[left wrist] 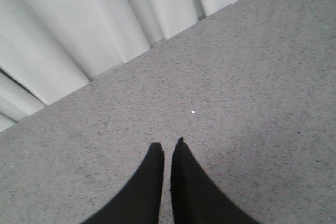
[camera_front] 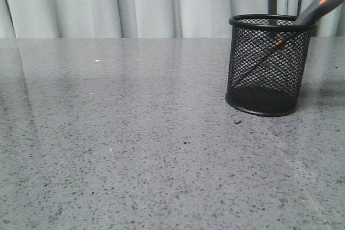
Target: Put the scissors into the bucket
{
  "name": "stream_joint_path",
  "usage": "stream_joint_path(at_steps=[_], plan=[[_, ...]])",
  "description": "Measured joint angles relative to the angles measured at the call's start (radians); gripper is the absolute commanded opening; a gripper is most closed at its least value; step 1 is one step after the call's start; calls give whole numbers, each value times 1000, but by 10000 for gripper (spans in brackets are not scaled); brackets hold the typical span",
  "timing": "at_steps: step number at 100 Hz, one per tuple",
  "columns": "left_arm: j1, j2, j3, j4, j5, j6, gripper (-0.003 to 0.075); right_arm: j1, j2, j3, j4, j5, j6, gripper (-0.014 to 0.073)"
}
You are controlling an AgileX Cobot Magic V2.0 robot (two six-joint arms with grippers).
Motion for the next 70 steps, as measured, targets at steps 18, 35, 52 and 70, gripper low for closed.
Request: stream_joint_path(at_steps=[18, 35, 52, 70], plan=[[0, -64, 122, -38, -76, 0, -20, 0, -99, 172, 23, -204, 0, -67], [0, -223, 338, -46, -280, -16, -20, 0, -242, 382, 28, -429, 0, -70], [0, -417, 612, -64, -507, -20, -20, 0, -385, 590, 31, -588, 0, -70], [0, -627, 875, -120, -672, -24, -20, 0, -554, 791, 34, -709, 0, -70]])
